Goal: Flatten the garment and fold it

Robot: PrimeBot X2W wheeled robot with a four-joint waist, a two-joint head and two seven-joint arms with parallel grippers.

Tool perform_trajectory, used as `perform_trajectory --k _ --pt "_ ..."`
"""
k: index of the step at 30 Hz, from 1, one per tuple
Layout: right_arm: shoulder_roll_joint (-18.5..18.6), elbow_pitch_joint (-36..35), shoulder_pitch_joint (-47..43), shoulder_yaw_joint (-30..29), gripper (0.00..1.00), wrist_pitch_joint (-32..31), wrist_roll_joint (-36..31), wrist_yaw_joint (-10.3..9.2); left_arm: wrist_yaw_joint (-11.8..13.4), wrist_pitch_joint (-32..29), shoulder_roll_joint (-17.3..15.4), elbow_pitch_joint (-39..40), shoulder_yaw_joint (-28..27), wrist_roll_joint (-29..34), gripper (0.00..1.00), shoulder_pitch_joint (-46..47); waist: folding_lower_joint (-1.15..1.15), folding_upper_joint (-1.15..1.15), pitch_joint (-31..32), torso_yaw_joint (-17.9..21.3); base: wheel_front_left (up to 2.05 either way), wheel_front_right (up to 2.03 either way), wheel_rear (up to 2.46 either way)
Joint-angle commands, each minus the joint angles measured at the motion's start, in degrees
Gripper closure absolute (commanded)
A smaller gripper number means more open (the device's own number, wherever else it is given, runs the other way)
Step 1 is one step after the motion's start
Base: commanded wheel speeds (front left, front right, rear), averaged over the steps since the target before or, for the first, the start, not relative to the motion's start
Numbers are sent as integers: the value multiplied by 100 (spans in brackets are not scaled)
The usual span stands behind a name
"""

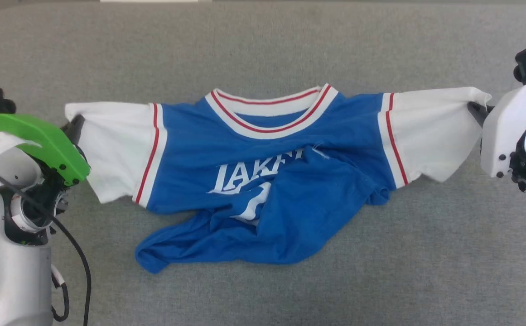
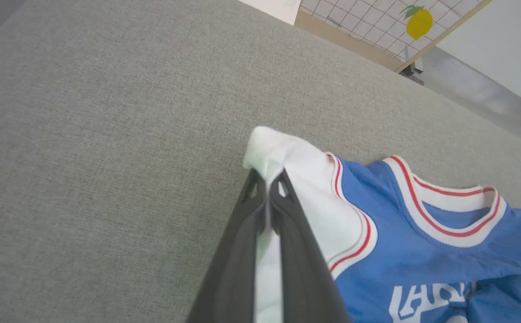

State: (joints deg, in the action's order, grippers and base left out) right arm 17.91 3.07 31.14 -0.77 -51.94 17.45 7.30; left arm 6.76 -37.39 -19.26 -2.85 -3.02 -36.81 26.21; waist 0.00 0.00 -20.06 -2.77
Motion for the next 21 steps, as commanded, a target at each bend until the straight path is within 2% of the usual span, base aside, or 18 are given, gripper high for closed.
perform_trajectory --k 1,6,13,17,21 --pt "-45 3 49 -72 100 83 10 19 -20 150 42 99 -64 -26 100 59 0 0 296 4 0 0 0" --pt "-177 -119 -159 -334 100 235 89 19 1 474 106 391 -242 -66 100 -157 0 0 627 26 0 0 0" --pt "-360 -421 -490 -610 100 273 275 19 -110 652 84 461 -369 -175 100 -390 0 0 968 55 0 0 0" --pt "-462 -518 -353 -652 100 265 489 19 -67 682 110 522 -309 -130 100 -253 0 0 979 57 0 0 0" --pt "-401 -495 82 -696 100 234 542 19 -22 757 124 497 -167 8 100 209 0 0 884 35 0 0 0"
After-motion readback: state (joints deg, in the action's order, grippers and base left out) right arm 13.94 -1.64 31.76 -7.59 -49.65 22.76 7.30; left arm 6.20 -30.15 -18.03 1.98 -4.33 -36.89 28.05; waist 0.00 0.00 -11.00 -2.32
